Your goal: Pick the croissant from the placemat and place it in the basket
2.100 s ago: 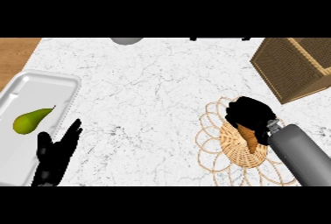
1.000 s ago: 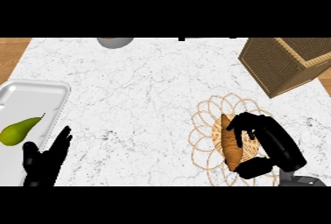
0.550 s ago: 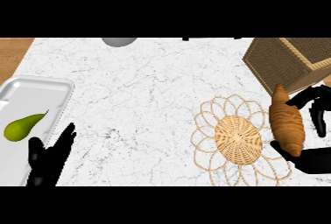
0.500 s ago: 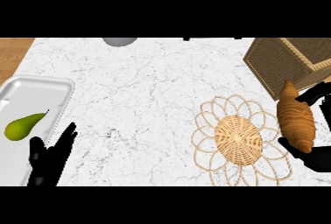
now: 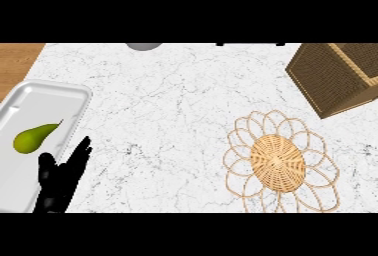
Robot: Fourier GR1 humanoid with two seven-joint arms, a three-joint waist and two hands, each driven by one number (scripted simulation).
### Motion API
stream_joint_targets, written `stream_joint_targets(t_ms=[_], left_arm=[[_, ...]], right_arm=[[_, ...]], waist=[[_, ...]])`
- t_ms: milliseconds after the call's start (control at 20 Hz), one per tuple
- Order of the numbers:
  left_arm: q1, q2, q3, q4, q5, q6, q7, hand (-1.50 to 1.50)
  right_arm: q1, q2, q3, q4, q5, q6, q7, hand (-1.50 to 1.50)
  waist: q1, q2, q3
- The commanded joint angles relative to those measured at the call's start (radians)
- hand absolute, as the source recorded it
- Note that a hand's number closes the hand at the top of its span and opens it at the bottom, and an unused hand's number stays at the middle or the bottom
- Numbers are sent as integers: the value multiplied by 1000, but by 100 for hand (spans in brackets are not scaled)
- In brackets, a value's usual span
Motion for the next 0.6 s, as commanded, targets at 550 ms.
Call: stream_joint_targets(t_ms=[550], left_arm=[[17, -31, -15, 16, -23, -14, 50, 0]], right_arm=[[-182, -143, 101, 612, 204, -103, -380, 150]], waist=[[16, 11, -5]])
